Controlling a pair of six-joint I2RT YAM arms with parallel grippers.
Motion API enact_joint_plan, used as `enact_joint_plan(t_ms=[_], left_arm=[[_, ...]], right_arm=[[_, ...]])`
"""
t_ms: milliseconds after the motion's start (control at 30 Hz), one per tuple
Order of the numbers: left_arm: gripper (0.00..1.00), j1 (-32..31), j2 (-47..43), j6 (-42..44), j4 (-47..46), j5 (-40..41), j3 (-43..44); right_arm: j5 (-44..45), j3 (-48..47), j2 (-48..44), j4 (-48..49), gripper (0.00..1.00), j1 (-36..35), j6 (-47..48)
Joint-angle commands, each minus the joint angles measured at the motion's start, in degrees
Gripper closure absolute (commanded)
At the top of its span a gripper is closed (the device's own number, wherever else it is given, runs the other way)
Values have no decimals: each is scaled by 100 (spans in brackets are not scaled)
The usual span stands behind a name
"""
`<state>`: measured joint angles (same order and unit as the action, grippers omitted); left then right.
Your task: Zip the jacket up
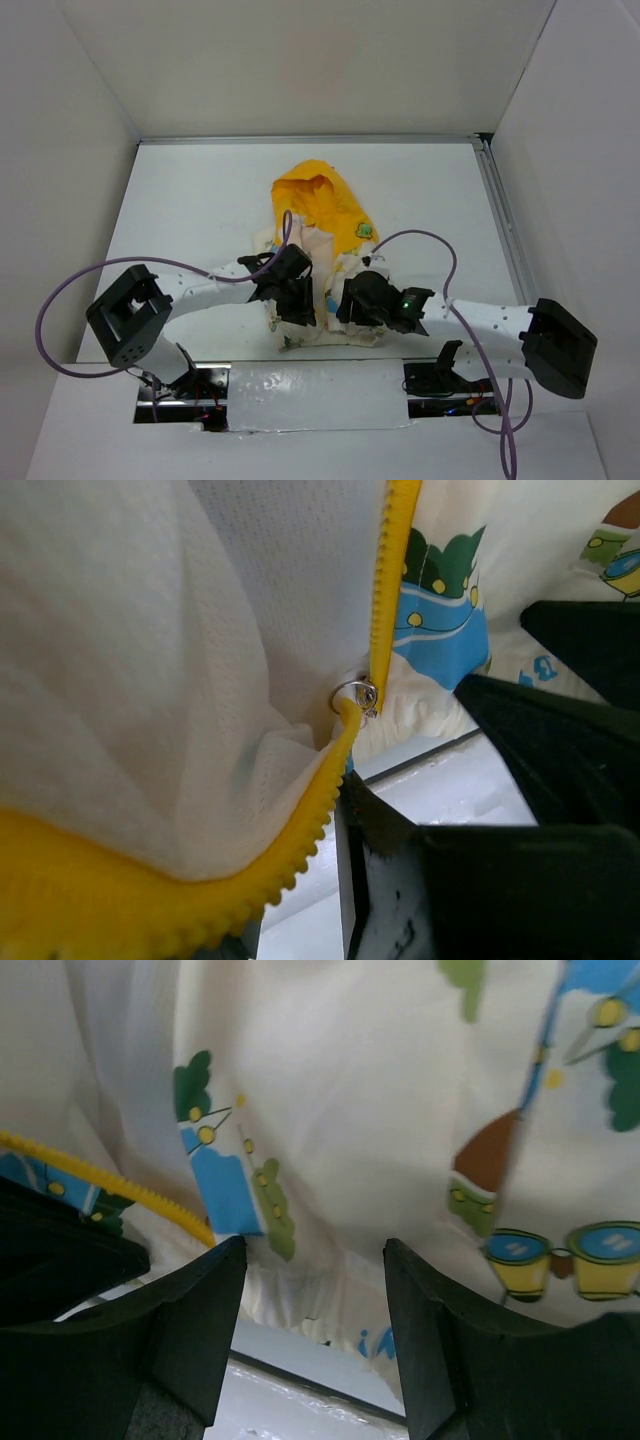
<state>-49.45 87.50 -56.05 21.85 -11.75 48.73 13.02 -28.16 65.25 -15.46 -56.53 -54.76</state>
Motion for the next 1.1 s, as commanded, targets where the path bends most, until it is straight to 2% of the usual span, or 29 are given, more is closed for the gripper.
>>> enact_joint_plan(t_ms=[0, 100, 167, 200, 267, 800, 867, 900, 967, 1000, 1067], left_arm=[[60, -29, 30, -169, 66, 173, -21], [67, -29, 47, -152, -5, 173, -22], [80, -21, 65, -160, 39, 208, -4], [93, -29, 82, -195, 65, 234, -4], [100, -29, 56, -222, 127, 269, -30], [100, -29, -462, -187, 57, 410, -338], [100, -21, -454, -196, 57, 419, -338], [100, -29, -480, -196, 48, 428, -338], [100, -21, -506, -161, 39, 428, -329], [100, -21, -567, -143, 39, 436, -338], [100, -30, -638, -108, 74, 498, -320]], right_arm=[[-54, -444, 294, 132, 36, -226, 325], [236, -803, 698, -140, 36, -472, 282], [359, -892, 796, -229, 36, -569, 247], [386, -962, 848, -238, 36, -578, 247], [368, -998, 857, -238, 36, -596, 247], [131, -1411, 1710, -343, 41, -745, 229], [122, -1490, 1841, -369, 52, -772, 221], [157, -1508, 1877, -465, 70, -789, 159], [245, -1552, 1912, -510, 80, -780, 133], [385, -1561, 1877, -554, 88, -789, 133], [473, -1552, 1606, -563, 92, -789, 229]])
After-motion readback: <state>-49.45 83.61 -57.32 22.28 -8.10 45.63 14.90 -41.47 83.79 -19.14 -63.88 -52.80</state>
